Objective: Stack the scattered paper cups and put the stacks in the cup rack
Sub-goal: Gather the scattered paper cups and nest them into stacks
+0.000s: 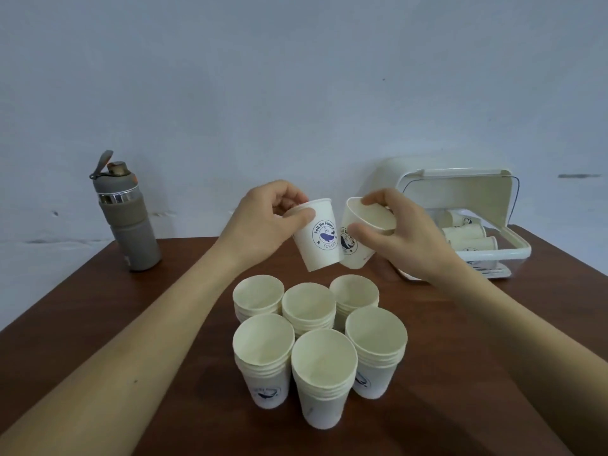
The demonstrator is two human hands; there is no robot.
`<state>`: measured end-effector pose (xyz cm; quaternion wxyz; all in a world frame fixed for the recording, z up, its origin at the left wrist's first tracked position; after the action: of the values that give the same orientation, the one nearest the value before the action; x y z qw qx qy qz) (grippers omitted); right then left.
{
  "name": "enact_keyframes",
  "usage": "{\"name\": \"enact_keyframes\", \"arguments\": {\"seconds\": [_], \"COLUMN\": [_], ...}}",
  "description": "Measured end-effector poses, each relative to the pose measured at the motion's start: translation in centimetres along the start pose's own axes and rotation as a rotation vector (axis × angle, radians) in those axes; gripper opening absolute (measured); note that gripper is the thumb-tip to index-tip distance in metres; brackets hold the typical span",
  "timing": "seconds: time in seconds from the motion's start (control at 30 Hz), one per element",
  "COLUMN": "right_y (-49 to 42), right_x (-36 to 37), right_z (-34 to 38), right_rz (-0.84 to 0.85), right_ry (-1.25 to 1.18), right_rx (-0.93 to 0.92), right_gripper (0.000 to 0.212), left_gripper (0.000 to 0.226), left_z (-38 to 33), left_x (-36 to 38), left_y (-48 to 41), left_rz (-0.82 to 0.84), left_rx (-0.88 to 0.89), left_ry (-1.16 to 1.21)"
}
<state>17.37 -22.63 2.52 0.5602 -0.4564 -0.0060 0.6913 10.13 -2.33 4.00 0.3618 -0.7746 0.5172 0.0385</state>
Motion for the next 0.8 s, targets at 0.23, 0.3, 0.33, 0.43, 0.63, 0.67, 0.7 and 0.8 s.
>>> {"name": "enact_keyframes", "arguments": {"seconds": [0.23, 0.3, 0.33, 0.43, 0.63, 0.67, 0.7, 0.8], "right_y": [2.8, 3.3, 3.5, 4.3, 6.2, 6.4, 6.6, 7.3], "right_x": [-4.1, -4.8, -5.0, -5.3, -4.4, -4.1, -3.8, -2.7], "right_z": [0.8, 0.6, 0.6, 0.6, 0.9, 0.9, 1.0, 1.0], "right_rz": [0.031, 0.034, 0.031, 0.038, 0.119, 0.135, 0.15, 0.19], "right_ry": [-0.045, -0.047, -0.05, -0.041, -0.019, -0.015, -0.011, 0.004], "right_rx": [0.001, 0.012, 0.013, 0.009, -0.005, -0.014, -0.021, -0.033], "right_gripper": [0.056, 0.05, 0.049, 0.049, 0.071, 0.07, 0.07, 0.068], "left_gripper": [0.021, 0.024, 0.026, 0.024, 0.023, 0.024, 0.025, 0.024], "left_z": [-4.9, -5.4, -5.6, -6.0, -5.3, -5.1, -5.0, -4.9], "left_x": [-1.5, -1.6, -1.6, -1.5, -1.9, -2.1, -2.3, -2.8], "left_y": [5.2, 6.3, 6.8, 8.0, 9.1, 9.1, 9.1, 9.2], "left_rz": [0.078, 0.103, 0.112, 0.138, 0.124, 0.113, 0.101, 0.076], "left_rx": [0.134, 0.144, 0.153, 0.17, 0.175, 0.172, 0.169, 0.152], "left_ry": [-0.099, -0.143, -0.166, -0.195, -0.239, -0.237, -0.237, -0.235]}}
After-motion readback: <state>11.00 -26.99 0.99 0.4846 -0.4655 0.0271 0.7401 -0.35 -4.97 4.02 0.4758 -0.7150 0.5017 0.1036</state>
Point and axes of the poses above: each hand's wrist, its own y-axis away from the middle knuckle, its own x-axis out of the palm, z = x × y, the point moved 7 cm from there along -y, towards the middle knuckle, and after that the axes turned 2 degrees about -z, right-handed, at the moved point
